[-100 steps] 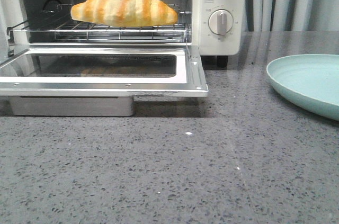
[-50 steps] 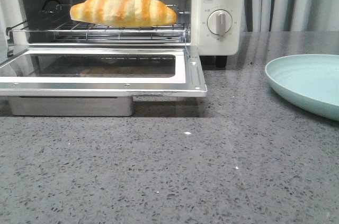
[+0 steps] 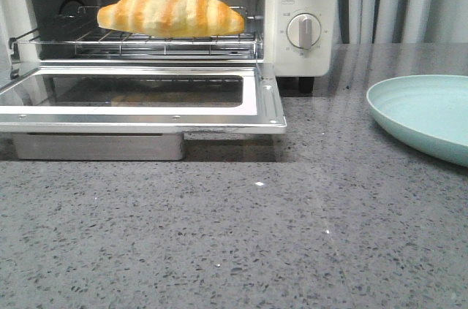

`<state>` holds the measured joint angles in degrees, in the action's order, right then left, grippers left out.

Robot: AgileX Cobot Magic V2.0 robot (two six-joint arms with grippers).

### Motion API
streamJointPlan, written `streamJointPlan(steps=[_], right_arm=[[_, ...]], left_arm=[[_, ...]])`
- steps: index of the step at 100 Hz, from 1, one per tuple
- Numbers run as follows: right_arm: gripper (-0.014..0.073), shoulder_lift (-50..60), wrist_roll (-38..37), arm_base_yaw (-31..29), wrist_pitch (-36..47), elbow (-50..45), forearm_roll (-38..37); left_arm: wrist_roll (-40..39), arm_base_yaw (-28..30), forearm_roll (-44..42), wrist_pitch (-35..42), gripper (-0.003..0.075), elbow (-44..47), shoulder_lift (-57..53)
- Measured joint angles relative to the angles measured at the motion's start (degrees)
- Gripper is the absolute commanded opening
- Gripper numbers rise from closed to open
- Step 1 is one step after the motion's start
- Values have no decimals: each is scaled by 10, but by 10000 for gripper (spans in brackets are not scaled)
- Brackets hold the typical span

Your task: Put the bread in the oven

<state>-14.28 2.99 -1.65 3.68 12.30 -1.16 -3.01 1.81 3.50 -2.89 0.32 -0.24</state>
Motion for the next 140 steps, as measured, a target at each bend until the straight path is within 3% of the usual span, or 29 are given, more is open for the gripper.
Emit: streamJointPlan(steps=[25,45,88,140], right_arm=[[-68,63,3,-58,28,-69,22],[-68,105,3,-65,49,-115,23],[-68,149,4,-20,42,-132,17],[-68,149,4,-21,38,-132,17]], left_arm=[[0,0,0,0,-20,0,0],[0,0,0,0,-20,0,0],[0,0,0,0,-20,0,0],[0,0,0,0,-20,0,0]])
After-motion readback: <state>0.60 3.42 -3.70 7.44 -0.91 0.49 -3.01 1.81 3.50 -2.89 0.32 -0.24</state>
